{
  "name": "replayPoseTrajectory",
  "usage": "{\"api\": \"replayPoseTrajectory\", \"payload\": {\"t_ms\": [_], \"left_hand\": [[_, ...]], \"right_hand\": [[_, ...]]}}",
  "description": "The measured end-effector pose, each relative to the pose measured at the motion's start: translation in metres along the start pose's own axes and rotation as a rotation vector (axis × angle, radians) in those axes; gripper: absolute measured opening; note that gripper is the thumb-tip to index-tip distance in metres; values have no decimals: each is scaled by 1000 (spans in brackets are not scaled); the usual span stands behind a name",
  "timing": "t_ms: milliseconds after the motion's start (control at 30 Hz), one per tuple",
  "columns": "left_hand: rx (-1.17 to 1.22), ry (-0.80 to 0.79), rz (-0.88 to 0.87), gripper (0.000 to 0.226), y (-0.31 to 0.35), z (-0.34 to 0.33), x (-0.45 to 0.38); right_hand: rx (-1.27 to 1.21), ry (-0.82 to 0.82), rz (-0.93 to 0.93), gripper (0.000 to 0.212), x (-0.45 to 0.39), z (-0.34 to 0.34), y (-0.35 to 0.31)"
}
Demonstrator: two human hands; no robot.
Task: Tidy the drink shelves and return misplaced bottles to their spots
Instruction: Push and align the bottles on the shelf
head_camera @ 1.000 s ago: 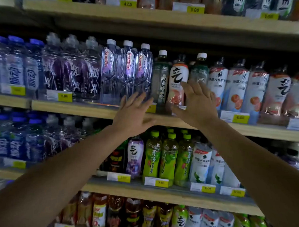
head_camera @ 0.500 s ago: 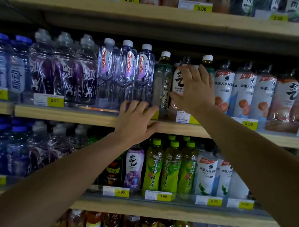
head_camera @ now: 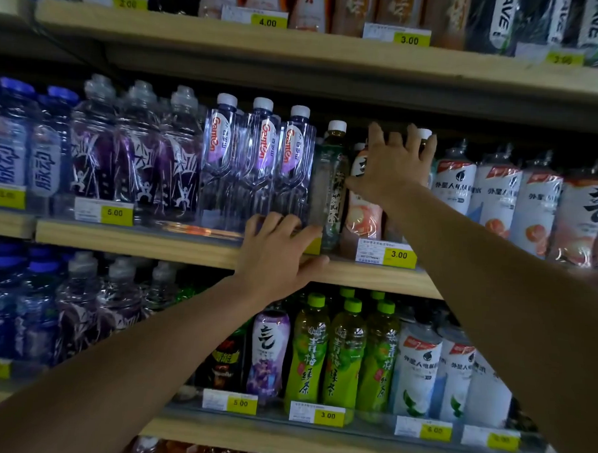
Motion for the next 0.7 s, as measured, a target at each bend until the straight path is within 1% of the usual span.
{"api": "replayPoseTrajectory", "payload": {"t_ms": [67, 167, 267, 400, 500, 567, 700], "left_hand": [[6, 11, -2, 54, 0, 0, 1], [12, 25, 0, 54, 0, 0, 1], [0, 38, 3, 54, 0, 0, 1], [0, 63, 2, 53, 1, 1, 2], [2, 51, 8, 54, 1, 1, 3], [13, 50, 11, 54, 1, 2, 3], [8, 17, 22, 55, 1, 2, 3]], "right_hand": [[-9, 35, -4, 94, 5, 3, 2], [-96, 124, -16, 87, 14, 6, 2], [-256, 237, -27, 95, 31, 16, 4], [-506, 291, 40, 97, 57, 22, -1], [-643, 274, 15, 99, 69, 15, -2], [-622, 225, -18, 97, 75, 8, -4], [-590, 223, 45, 89, 86, 12, -11]]}}
Point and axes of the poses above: each hand's wrist, its own x-axis away from the middle knuckle, its own z-axis out of the back of the hand, y = z × x, the point moved 9 cm from there along -x, towards the middle knuckle, and after that the axes turned 6 degrees about x, right-handed, at the moved point
